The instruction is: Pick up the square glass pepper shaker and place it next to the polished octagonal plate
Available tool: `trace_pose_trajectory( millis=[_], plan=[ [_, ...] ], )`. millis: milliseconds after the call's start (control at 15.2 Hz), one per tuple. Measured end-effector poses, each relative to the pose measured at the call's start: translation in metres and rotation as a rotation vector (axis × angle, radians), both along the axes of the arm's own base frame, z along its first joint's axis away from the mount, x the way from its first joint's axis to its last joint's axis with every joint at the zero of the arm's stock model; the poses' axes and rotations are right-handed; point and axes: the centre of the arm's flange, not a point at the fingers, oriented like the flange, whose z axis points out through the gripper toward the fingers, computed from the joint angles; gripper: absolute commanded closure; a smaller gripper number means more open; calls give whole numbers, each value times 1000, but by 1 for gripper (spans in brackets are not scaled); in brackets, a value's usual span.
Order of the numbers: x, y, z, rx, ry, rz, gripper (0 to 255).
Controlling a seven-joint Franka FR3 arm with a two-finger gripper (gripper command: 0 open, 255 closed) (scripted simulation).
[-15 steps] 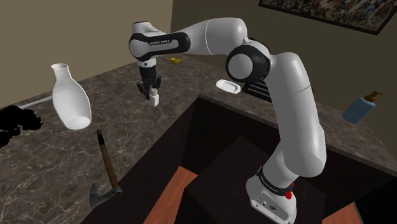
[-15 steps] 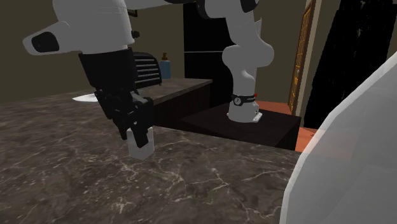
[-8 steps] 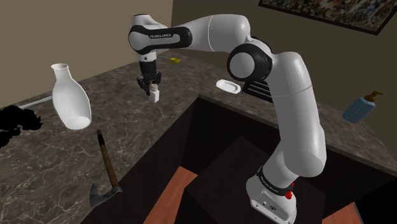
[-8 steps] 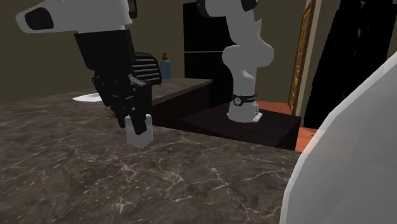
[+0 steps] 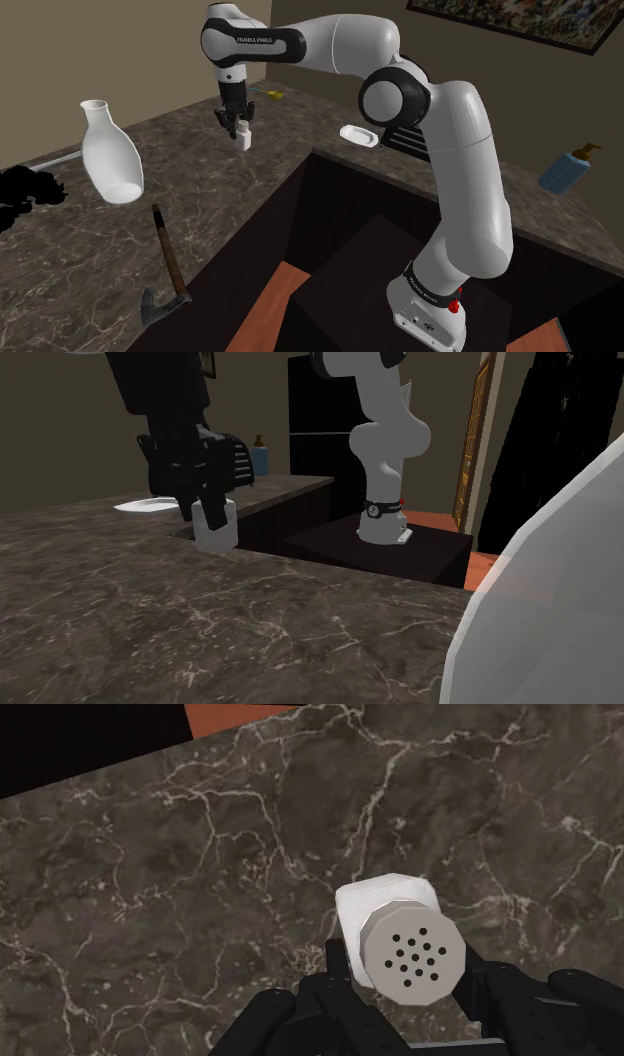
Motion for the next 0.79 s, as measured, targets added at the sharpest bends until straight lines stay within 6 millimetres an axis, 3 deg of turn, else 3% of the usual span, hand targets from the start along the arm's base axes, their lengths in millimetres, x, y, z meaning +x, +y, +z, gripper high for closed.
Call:
trace_pose_trajectory(
  millis=[792],
  plan=[
    [-1, 0, 64, 0, 0, 0, 255]
  ],
)
